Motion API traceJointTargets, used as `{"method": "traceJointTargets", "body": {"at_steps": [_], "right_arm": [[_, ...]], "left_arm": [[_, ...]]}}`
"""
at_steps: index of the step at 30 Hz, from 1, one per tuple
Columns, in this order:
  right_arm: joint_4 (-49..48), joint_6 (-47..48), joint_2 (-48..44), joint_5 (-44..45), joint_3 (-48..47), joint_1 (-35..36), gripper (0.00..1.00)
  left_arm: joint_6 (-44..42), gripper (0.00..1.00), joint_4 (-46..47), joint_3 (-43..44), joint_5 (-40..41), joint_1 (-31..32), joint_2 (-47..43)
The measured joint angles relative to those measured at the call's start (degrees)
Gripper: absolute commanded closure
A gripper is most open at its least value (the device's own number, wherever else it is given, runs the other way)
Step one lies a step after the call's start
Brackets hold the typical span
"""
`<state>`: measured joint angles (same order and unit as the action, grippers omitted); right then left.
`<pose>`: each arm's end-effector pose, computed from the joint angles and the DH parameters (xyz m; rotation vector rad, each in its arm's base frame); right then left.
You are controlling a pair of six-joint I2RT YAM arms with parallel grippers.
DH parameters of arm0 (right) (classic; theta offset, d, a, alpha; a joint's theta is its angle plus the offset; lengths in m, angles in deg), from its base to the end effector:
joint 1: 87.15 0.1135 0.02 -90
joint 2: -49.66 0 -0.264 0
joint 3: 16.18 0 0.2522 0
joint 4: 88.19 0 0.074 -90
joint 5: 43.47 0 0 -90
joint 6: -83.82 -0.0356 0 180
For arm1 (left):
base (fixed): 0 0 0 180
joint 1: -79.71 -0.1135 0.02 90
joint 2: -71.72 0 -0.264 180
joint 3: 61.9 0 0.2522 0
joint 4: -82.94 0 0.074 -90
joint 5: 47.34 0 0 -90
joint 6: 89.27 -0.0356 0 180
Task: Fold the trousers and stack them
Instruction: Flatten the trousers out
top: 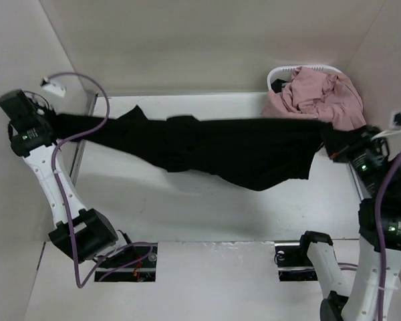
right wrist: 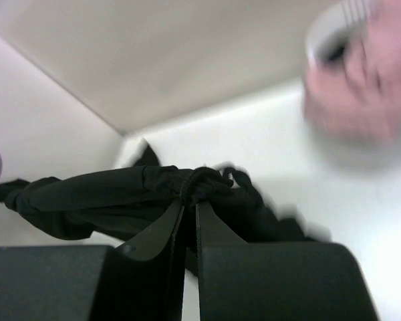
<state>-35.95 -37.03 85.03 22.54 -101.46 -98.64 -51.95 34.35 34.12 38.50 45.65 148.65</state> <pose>0.0750 -0.0005 0.4549 0.2748 1.6176 0.5963 0.2450 0.1625 0.3992 0.4013 2.1602 0.8217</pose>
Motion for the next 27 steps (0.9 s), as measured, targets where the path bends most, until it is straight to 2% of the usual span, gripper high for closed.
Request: {"method": "traceJointTargets", "body": {"at_steps": [5, 8, 14, 20, 24, 27], "right_arm": [[-7.69, 1.38, 11.98, -0.09, -21.90, 0.22, 0.97], [-11.98, 1.42, 15.58, 0.90, -26.69, 0.24, 0.97], [-13.42, 0.55, 14.62, -0.92, -26.75, 0.98, 0.97], [-18.69, 0.04, 8.24, -5.53, -24.09, 5.79, 0.95], [-23.47, -0.33, 3.13, -7.10, -19.69, 5.97, 0.95], [-26.80, -1.14, 2.97, -7.37, -14.67, 6.80, 0.96]], "left_arm": [[4.22, 0.97, 10.69, 17.59, -0.50, 2.91, 0.44], [4.92, 0.97, 16.59, 21.70, -0.07, 3.32, 0.35], [6.93, 0.97, 19.26, 21.97, -1.36, -0.57, 0.13], [9.90, 0.96, 19.91, 21.97, -2.19, -4.15, -0.28], [11.21, 0.96, 20.39, 20.76, -1.86, -1.55, -0.17], [11.78, 0.96, 20.65, 20.46, -0.52, 3.85, 2.56]]}}
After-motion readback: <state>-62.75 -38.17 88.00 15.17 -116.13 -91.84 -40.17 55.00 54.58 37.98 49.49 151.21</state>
